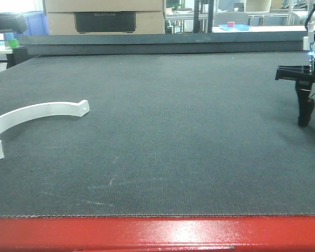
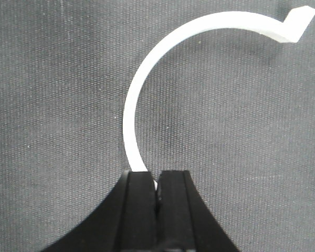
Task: Grab PVC pipe and place in blue bin
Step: 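Close left and right grippers on the ends of each white clamp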
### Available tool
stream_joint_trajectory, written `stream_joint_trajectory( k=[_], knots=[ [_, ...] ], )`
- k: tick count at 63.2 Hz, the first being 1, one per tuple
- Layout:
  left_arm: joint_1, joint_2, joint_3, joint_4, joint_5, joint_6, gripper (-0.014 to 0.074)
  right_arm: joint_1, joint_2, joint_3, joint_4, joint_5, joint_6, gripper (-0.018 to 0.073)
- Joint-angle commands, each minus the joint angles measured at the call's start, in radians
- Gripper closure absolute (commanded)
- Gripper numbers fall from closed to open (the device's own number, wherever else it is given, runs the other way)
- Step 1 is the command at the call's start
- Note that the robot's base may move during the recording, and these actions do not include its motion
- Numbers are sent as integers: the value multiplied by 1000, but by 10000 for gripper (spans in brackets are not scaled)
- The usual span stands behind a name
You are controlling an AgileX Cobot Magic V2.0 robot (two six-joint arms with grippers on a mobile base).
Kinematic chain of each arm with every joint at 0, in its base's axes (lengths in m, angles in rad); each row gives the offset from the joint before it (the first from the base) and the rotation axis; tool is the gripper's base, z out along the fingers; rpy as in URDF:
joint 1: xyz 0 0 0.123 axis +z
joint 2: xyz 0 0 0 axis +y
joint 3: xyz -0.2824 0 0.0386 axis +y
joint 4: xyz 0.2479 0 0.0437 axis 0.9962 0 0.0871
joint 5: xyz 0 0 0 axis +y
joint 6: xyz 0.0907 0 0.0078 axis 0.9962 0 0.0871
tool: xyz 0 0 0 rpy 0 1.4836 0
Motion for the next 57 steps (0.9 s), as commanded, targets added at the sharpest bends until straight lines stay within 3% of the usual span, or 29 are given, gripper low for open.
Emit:
stream_joint_trajectory(
  k=[1, 9, 19, 30, 39, 46, 57],
  knots=[
    [-7, -3, -8, -10, 4, -10, 707, -4, 8, -5, -60, 27, -8, 308],
    [-7, -3, -8, -21, 2, -10, 707, -4, 4, -5, -93, 27, -8, 427],
    [-7, -3, -8, -21, 2, -10, 707, -4, 4, -5, -93, 27, -21, 726],
    [-7, -3, -8, -20, 5, -10, 707, 5, -3, -5, -40, 53, -186, 727],
    [-7, -3, -8, -20, 42, -10, 707, 60, -37, -5, -21, 96, -360, 727],
    [-7, -3, -1, -20, 40, -10, 707, 105, -80, -5, -21, 97, -370, 727],
    [4, -3, 64, -15, -56, -49, 707, 153, -129, -5, 6, 75, -370, 727]
  ],
)
